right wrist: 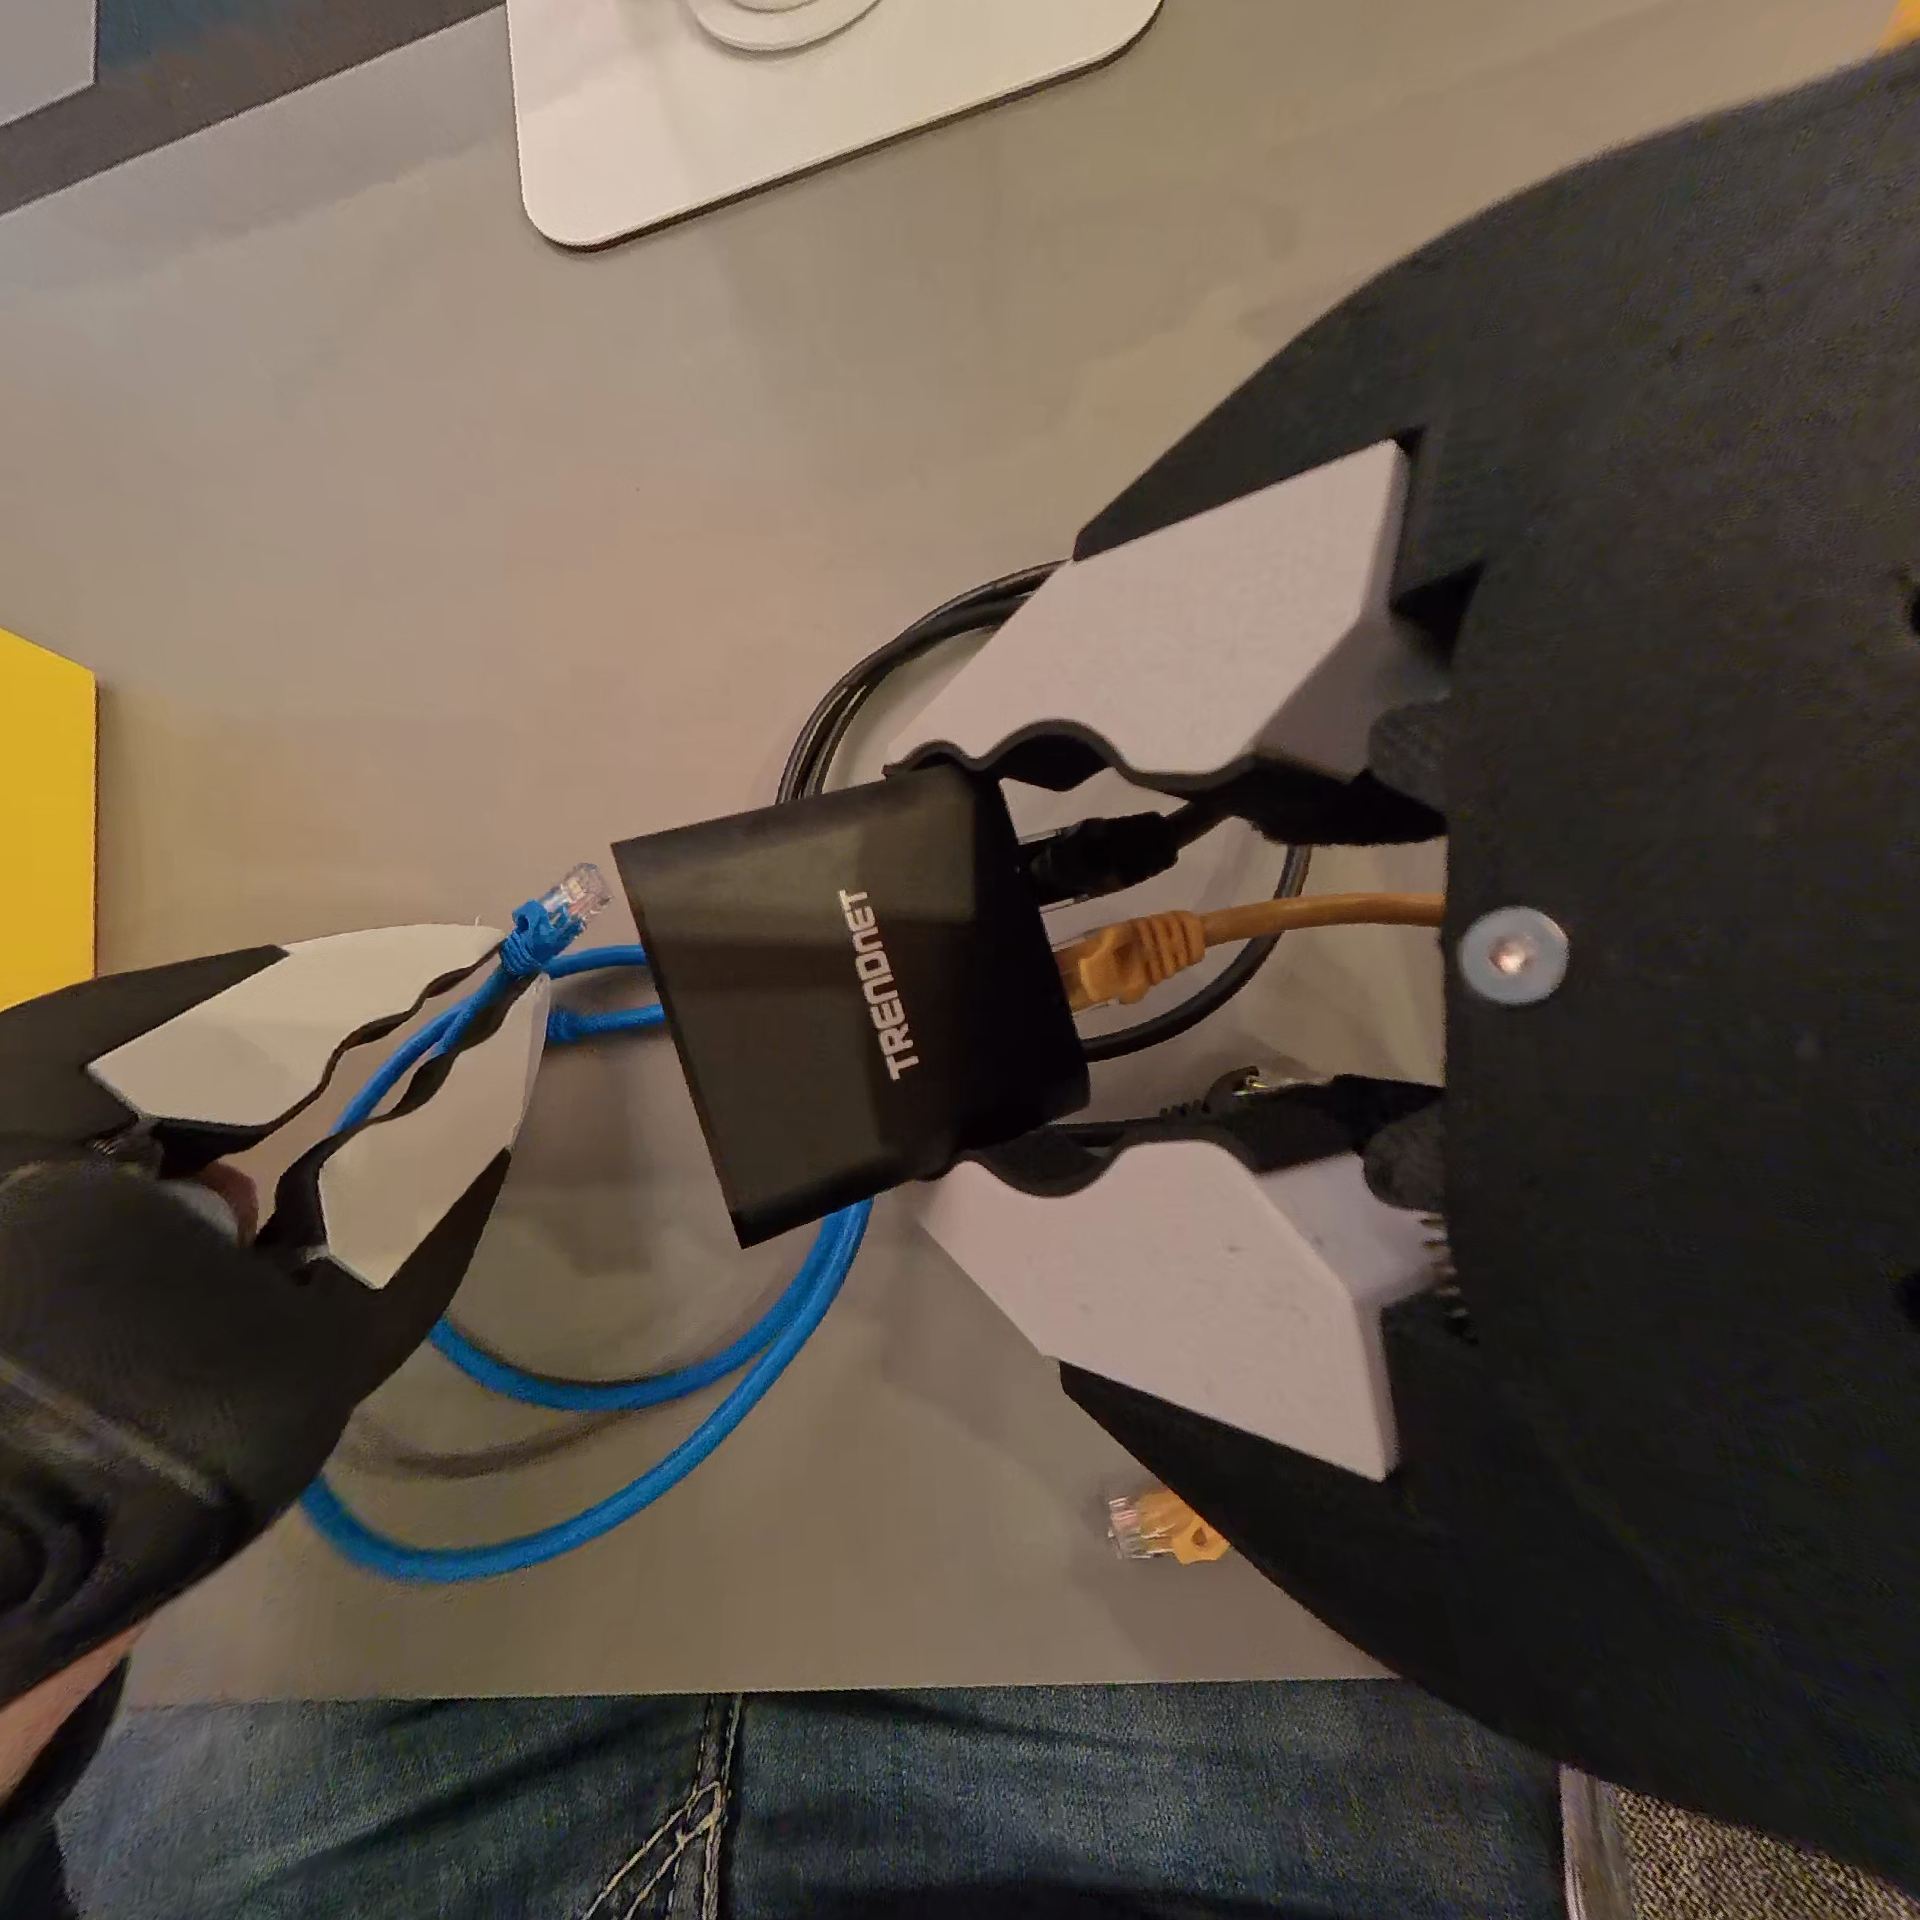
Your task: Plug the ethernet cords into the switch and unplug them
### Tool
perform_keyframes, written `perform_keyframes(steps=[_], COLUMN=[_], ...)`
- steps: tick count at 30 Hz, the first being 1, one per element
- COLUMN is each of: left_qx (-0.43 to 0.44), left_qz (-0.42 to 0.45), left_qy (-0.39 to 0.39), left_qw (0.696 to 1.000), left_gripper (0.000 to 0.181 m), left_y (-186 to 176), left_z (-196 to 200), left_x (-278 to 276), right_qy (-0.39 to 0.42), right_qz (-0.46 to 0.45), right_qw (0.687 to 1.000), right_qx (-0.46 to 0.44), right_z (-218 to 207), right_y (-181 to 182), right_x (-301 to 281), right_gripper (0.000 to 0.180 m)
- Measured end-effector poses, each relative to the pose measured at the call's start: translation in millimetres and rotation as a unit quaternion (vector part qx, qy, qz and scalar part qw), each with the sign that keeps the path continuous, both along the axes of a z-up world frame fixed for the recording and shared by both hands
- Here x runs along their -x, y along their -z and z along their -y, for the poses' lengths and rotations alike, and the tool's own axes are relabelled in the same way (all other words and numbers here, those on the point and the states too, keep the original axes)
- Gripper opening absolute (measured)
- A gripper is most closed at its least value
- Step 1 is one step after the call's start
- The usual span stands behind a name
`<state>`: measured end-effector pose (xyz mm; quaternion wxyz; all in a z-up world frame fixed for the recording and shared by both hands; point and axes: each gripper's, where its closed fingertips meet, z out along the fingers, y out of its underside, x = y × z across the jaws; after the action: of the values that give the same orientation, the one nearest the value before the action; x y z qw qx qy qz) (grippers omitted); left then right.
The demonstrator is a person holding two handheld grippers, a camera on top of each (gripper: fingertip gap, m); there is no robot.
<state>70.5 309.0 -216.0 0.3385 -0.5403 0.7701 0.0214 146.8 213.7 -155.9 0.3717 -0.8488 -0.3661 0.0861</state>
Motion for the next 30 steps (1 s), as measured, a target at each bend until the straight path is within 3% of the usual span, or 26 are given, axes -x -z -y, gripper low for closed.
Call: perform_keyframes(steps=[1, 9, 17, 30], left_qx=[0.001, 0.057, 0.064, -0.046], left_qz=[-0.001, 0.053, 0.068, -0.005], left_qy=[-0.001, -0.026, -0.002, 0.105], left_qw=[1.000, 0.997, 0.996, 0.993], left_gripper=[0.009, 0.009, 0.009, 0.009], left_y=[2.5, -14.4, -41.8, -86.7], left_z=[-2.4, -17.4, -10.0, 38.3], left_x=[1.0, 5.6, 4.1, -16.0], right_qy=[0.000, -0.001, 0.001, 0.012], right_qz=[-0.001, -0.006, -0.001, 0.033], right_qw=[1.000, 1.000, 1.000, 0.999], right_qx=[-0.001, -0.004, -0.006, 0.022], right_z=[0.0, -0.7, -3.6, -18.0], right_y=[-0.4, -2.2, -3.4, 4.8], right_x=[-0.1, 0.2, 0.6, -3.8], right_gripper=[0.065, 0.065, 0.066, 0.066])
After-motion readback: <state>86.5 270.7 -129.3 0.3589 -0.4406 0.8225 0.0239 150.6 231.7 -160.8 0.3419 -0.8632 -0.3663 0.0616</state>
